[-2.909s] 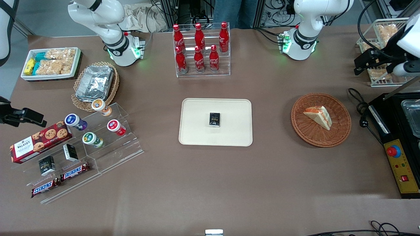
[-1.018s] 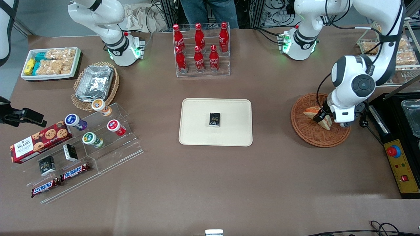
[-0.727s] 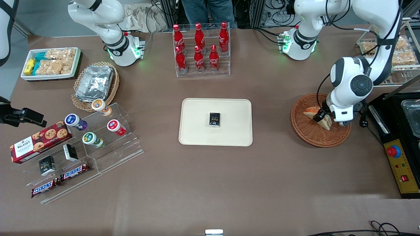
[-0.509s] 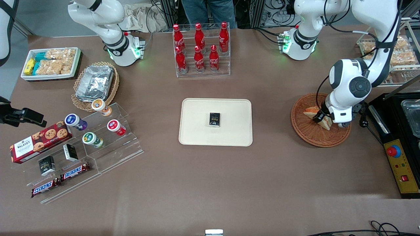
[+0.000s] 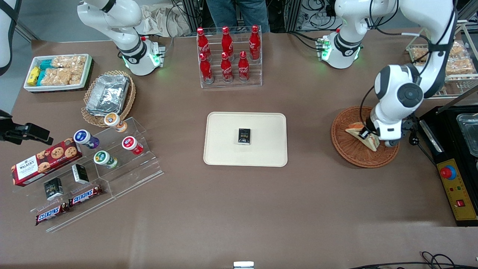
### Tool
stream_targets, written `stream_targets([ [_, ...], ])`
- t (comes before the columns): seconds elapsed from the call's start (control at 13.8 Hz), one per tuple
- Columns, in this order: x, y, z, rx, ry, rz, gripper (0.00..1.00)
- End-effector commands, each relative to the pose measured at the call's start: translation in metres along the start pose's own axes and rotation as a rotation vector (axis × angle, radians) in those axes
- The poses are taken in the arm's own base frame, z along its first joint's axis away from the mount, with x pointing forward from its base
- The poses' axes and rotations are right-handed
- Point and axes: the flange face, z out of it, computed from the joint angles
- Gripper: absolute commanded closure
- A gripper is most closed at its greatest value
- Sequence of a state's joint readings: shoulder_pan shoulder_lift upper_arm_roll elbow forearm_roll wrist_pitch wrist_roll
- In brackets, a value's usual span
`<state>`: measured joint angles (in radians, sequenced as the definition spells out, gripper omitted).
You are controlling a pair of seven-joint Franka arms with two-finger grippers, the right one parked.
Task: Place sandwich from basket to tray
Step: 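Lift the sandwich and carry it over the white tray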
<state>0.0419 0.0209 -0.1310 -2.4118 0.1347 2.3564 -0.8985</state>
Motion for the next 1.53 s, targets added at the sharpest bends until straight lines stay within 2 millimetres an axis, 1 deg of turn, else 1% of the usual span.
stream_targets([
  [0.0, -0.039, 0.011, -0.070, 0.035, 0.049, 0.202, 1.00],
  [0.07, -0.058, 0.023, -0.084, 0.057, 0.041, 0.295, 1.00],
  [0.15, -0.082, 0.043, -0.096, 0.050, 0.054, 0.367, 1.00],
  [0.29, -0.139, 0.090, -0.123, -0.026, 0.059, 0.462, 1.00],
  [0.44, -0.178, 0.115, -0.134, -0.055, 0.077, 0.551, 1.00],
  [0.51, -0.207, 0.133, -0.133, -0.078, 0.092, 0.622, 1.00],
  [0.58, -0.228, 0.147, -0.132, -0.119, 0.110, 0.671, 1.00],
  [0.65, -0.239, 0.156, -0.122, -0.146, 0.108, 0.700, 1.00],
  [0.73, -0.248, 0.163, -0.109, -0.157, 0.093, 0.729, 1.00],
  [0.8, -0.252, 0.172, -0.094, -0.178, 0.074, 0.753, 1.00],
  [0.95, -0.252, 0.185, -0.060, -0.194, 0.051, 0.812, 1.00],
  [1.02, -0.252, 0.187, -0.041, -0.164, 0.050, 0.854, 1.00],
  [1.09, -0.252, 0.189, -0.027, -0.142, 0.047, 0.882, 1.00],
  [1.24, -0.251, 0.192, -0.004, -0.115, 0.049, 0.922, 1.00],
  [1.45, -0.254, 0.194, 0.027, -0.070, 0.055, 0.925, 1.00],
])
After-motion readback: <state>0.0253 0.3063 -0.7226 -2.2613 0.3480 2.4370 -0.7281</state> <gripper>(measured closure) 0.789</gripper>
